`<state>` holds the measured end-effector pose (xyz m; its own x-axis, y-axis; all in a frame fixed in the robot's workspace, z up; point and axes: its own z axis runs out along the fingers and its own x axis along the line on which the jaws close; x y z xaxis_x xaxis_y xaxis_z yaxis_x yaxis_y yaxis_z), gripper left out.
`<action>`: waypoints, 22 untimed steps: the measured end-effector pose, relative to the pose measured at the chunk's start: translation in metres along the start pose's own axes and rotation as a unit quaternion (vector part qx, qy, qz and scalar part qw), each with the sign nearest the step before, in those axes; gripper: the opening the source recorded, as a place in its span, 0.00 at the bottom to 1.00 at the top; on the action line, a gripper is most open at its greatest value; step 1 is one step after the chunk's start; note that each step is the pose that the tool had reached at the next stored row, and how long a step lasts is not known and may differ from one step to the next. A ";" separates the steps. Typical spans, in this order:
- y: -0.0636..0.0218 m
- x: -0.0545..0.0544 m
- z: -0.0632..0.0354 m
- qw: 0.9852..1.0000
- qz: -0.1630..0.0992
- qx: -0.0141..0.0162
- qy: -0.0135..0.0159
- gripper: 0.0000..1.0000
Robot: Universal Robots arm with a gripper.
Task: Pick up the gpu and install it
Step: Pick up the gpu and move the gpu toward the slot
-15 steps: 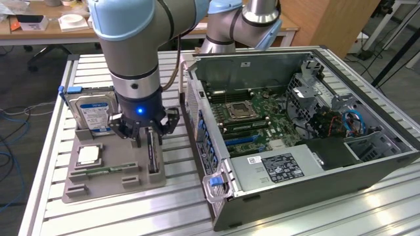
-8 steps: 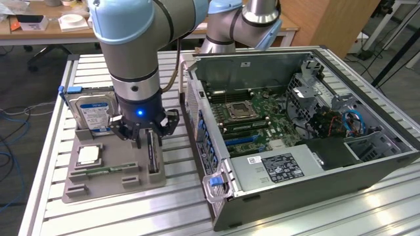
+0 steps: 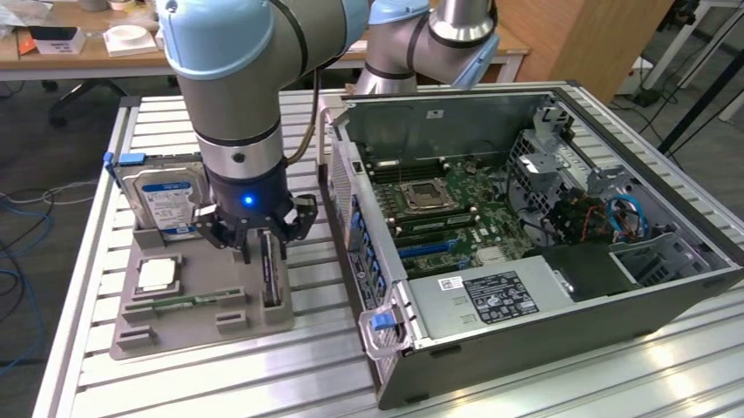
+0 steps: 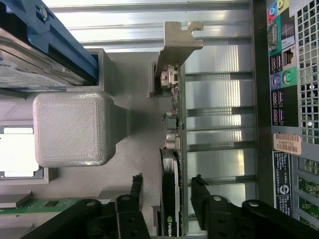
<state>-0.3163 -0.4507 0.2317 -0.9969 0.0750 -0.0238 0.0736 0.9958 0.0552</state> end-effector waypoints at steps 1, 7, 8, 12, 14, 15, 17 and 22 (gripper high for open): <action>0.0000 0.000 0.0000 1.000 0.000 0.000 0.000 0.52; 0.0001 0.000 0.0002 1.000 0.000 0.000 0.000 0.45; 0.0002 0.000 0.0003 1.000 0.000 0.000 0.000 0.45; 0.0001 -0.001 0.0001 1.000 0.000 0.000 0.000 0.45; 0.0001 -0.001 0.0001 1.000 0.000 0.000 0.000 0.45; 0.0001 -0.001 0.0002 1.000 0.000 0.000 0.000 0.45; 0.0001 -0.001 0.0002 1.000 0.000 0.000 0.000 0.44; 0.0001 -0.001 0.0002 1.000 0.000 0.000 0.000 0.35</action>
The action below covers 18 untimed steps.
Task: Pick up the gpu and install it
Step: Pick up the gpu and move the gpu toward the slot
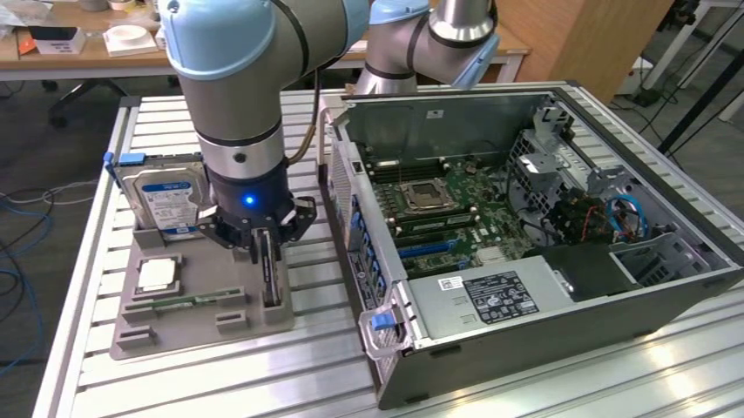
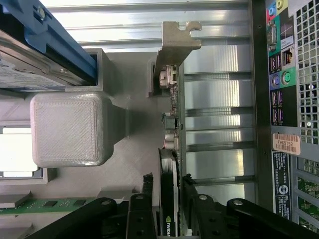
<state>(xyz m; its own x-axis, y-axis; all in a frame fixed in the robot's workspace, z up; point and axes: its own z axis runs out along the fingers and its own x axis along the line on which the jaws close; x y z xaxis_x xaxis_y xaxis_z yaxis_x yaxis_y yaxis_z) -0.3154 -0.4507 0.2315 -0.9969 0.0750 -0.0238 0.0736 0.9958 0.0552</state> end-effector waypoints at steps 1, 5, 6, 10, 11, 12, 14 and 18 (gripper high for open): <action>0.0000 0.000 0.0000 1.000 0.000 0.000 0.000 0.35; 0.0000 0.000 0.0000 1.000 0.000 0.000 0.000 0.28; 0.0000 0.000 0.0000 1.000 0.000 0.000 0.000 0.27; 0.0000 0.000 0.0000 1.000 0.000 0.000 0.000 0.26; 0.0000 0.000 0.0000 1.000 0.000 0.000 0.000 0.26; 0.0000 0.000 0.0000 1.000 0.000 0.000 0.000 0.26; 0.0000 0.000 0.0000 1.000 0.000 0.000 0.000 0.26; 0.0000 0.000 0.0000 1.000 0.000 0.000 0.000 0.26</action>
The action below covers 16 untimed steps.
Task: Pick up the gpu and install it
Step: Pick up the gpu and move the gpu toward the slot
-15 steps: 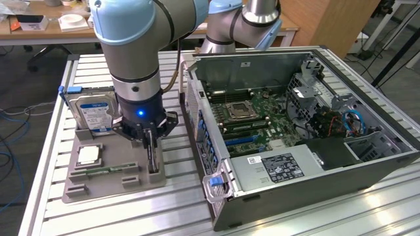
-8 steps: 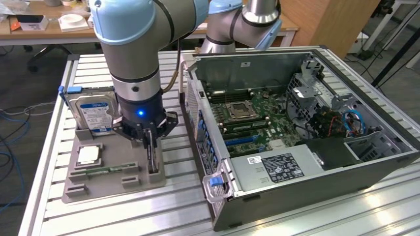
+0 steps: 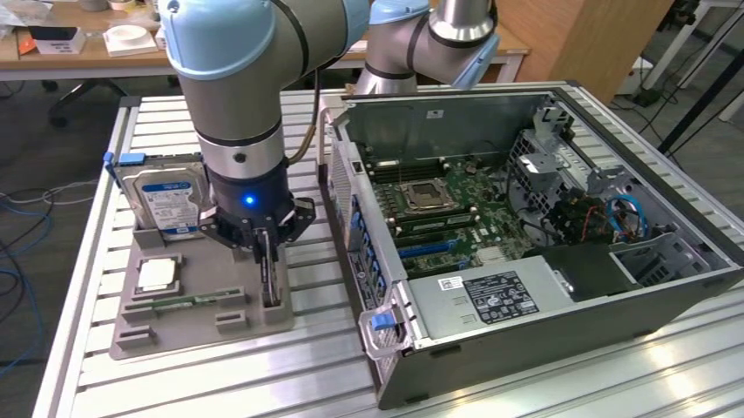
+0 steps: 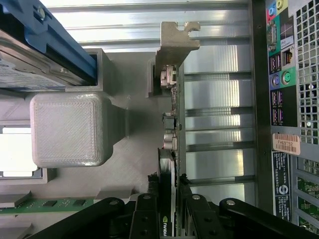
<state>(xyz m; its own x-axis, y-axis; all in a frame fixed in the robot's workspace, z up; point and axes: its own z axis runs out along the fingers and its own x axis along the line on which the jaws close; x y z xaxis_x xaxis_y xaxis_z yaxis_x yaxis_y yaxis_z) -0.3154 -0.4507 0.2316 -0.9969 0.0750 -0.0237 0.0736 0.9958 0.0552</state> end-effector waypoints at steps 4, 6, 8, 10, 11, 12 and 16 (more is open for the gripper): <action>0.0001 0.000 -0.0004 1.000 0.000 0.000 0.000 0.26; 0.0001 0.000 -0.0009 1.000 0.000 0.000 0.000 0.26; 0.0001 0.000 -0.0017 1.000 0.000 0.000 0.000 0.26; 0.0001 0.000 -0.0026 1.000 0.000 0.000 0.000 0.26; 0.0002 0.000 -0.0030 1.000 0.000 0.000 0.000 0.26; 0.0002 0.000 -0.0033 1.000 0.000 0.000 0.000 0.26; 0.0003 0.000 -0.0055 1.000 0.000 0.001 0.000 0.26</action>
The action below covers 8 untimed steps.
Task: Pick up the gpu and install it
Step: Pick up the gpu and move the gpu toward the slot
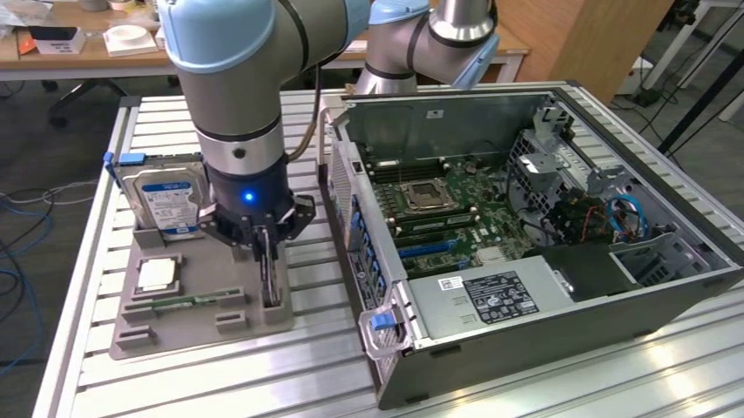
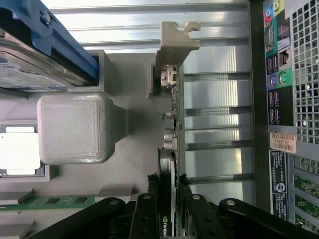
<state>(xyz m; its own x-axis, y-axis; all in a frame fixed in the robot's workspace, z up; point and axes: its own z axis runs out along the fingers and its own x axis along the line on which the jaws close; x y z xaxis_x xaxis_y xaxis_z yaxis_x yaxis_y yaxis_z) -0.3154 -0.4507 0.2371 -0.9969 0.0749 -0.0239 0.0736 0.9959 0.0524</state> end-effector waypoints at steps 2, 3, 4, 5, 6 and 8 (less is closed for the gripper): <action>0.0001 0.000 -0.0015 1.000 0.000 0.000 0.000 0.26; 0.0002 0.000 -0.0023 1.000 0.000 0.000 0.000 0.26; 0.0002 0.000 -0.0031 1.000 0.000 0.000 0.000 0.26; 0.0003 0.000 -0.0040 1.000 0.000 0.000 0.000 0.26; 0.0003 0.000 -0.0046 1.000 0.000 0.000 0.000 0.26; 0.0004 0.000 -0.0055 1.000 0.000 0.000 0.000 0.26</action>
<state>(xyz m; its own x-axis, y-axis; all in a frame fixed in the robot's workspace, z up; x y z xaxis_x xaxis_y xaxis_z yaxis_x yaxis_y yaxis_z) -0.3153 -0.4507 0.2426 -0.9969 0.0749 -0.0242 0.0736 0.9959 0.0522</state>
